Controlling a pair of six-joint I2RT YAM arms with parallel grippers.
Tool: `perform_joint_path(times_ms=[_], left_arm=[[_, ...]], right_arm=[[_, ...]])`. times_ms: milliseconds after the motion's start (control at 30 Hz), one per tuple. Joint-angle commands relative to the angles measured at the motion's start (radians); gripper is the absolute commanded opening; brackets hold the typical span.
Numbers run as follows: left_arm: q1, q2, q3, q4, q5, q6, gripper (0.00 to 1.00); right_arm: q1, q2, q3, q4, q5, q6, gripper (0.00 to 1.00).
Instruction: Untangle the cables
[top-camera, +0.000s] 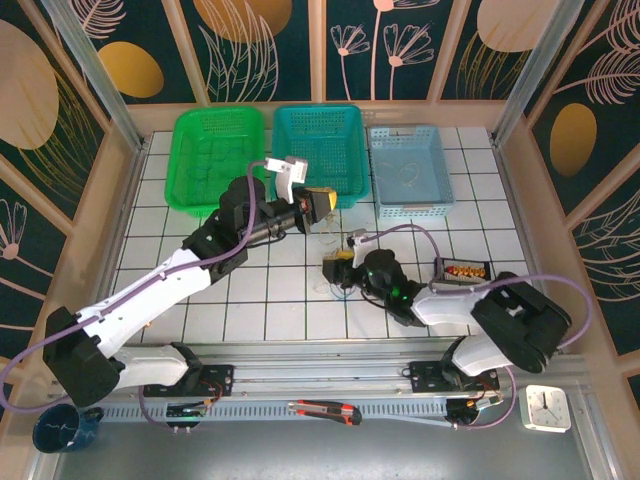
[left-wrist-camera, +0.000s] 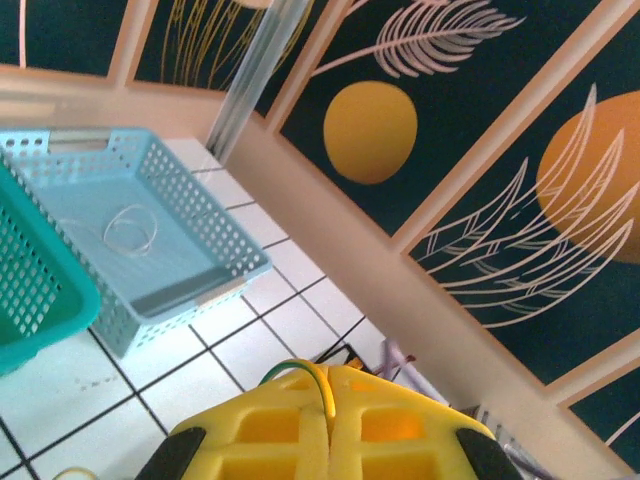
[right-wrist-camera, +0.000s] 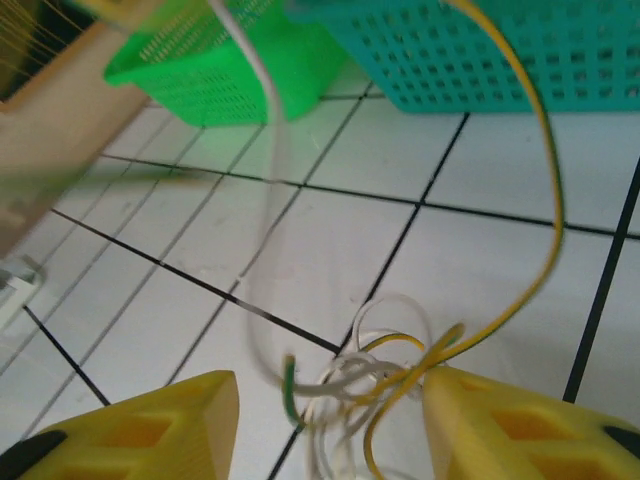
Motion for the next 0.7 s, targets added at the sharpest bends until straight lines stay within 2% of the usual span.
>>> perform_joint_path(times_ms=[0,300,667], left_arm=[[-0.006,-0.001,-0.024,0.061,-0.013,-0.009,0.00],[-0.006,0.015,-0.041,0.082,-0.006,-0.022,0.00],[-0.006,0.020,-0.048,0.095,0.011,-0.040,0.00]], right_arm=[[0.007,-0.090,0.011,-0.083,0.002,-0.043,0.54],[0.008,-0.264,0.046,-0.169,0.008,-0.092,0.56],[0.006,-0.279,0.159,-0.146,0.022,-0.141,0.56]])
